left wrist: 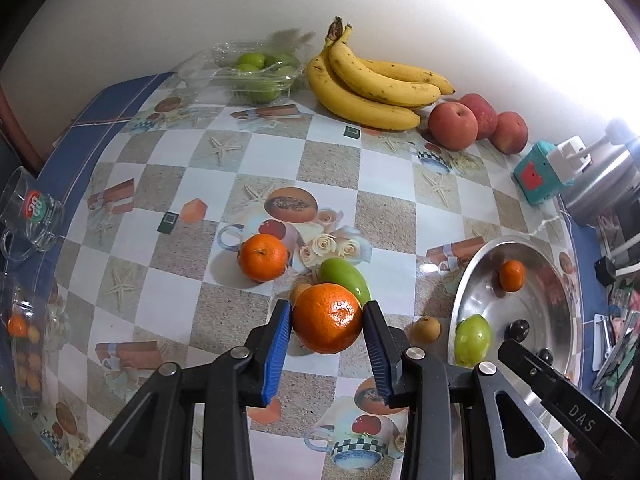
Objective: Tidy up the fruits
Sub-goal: 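Lift the mandarin with the left gripper while the right gripper lifts the kiwi, then carry the mandarin with the left gripper over the bowl while the right gripper carries the kiwi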
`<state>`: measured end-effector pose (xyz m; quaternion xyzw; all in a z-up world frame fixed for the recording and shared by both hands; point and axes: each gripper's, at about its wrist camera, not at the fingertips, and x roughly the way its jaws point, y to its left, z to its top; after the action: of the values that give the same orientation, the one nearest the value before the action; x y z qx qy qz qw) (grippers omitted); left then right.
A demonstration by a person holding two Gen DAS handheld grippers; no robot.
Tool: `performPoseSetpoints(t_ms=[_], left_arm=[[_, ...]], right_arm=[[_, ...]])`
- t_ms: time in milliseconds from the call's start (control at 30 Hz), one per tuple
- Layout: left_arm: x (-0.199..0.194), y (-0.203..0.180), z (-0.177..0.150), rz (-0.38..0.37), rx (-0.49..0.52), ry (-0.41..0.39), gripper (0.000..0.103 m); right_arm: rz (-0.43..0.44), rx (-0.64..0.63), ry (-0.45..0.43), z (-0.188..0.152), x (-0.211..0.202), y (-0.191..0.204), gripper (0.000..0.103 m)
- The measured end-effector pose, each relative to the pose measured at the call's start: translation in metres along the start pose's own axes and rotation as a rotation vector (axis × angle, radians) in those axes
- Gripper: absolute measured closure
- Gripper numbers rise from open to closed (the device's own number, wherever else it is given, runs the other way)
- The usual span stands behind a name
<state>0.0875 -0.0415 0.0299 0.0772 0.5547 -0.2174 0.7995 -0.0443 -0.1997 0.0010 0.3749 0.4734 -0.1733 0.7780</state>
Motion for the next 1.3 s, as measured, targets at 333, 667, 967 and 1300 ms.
performPoseSetpoints(t_ms=[333, 667, 967, 1300], left_arm=[[0.01, 0.009, -0.003, -0.001, -0.036, 0.034, 0.064], [0.013, 0.021, -0.003, -0.021, -0.077, 0.048, 0.064], [0.014, 0.03, -0.002, -0.037, -0.106, 0.053, 0.064], [0.015, 0.033, -0.002, -0.046, -0.119, 0.059, 0.064]], right_arm=[[0.001, -0.049, 0.022, -0.002, 0.014, 0.014, 0.08], [-0.01, -0.167, 0.074, -0.01, 0.04, 0.044, 0.08], [-0.06, -0.246, 0.067, -0.011, 0.055, 0.061, 0.079], [-0.13, -0.3, 0.075, -0.01, 0.069, 0.07, 0.079]])
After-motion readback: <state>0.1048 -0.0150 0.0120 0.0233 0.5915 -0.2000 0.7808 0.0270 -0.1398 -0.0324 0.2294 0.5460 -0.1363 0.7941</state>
